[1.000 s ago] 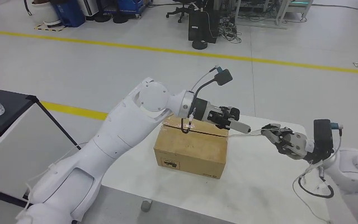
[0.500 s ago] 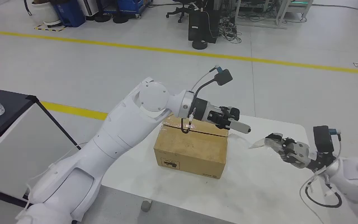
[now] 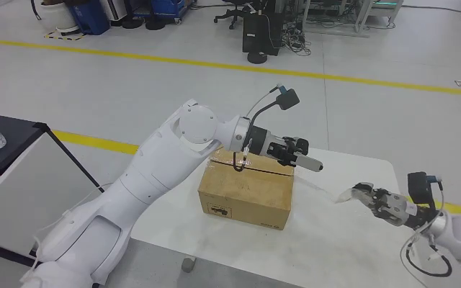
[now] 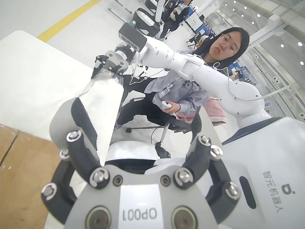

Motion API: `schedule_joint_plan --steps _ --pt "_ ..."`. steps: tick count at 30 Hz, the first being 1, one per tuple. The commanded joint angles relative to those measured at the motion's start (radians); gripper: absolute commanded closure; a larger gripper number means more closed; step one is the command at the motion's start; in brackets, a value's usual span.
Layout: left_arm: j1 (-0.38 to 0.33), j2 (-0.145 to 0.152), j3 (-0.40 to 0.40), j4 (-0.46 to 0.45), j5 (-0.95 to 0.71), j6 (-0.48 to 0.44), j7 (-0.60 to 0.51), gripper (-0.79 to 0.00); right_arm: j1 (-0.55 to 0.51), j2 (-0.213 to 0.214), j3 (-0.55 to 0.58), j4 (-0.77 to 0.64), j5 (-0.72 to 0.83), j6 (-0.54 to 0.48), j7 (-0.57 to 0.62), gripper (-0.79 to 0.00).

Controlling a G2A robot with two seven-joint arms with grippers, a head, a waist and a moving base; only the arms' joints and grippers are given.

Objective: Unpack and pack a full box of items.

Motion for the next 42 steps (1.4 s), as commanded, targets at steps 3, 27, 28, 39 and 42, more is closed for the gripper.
schedule_joint_plan --steps 3,27,28,39,42 --pt "0.000 0.000 0.000 0.000 0.000 0.000 0.000 -0.785 0.010 0.021 -0.039 0.023 -0.030 0.000 -0.032 0.000" --pt "0.000 0.000 0.000 0.000 0.000 0.000 0.000 -0.785 0.110 0.125 -0.323 0.157 0.061 0.000 0.107 -0.785" --pt "0.000 0.000 0.000 0.000 0.000 0.000 0.000 -0.785 0.112 0.132 -0.331 0.151 0.102 0.000 0.141 -0.785" --pt "0.000 0.000 0.000 0.000 0.000 0.000 0.000 -0.785 0.143 0.206 -0.307 0.163 0.715 0.000 0.705 -0.785" --pt "0.000 0.000 0.000 0.000 0.000 0.000 0.000 -0.785 0.149 0.208 -0.298 0.201 0.802 0.000 0.845 -0.785"
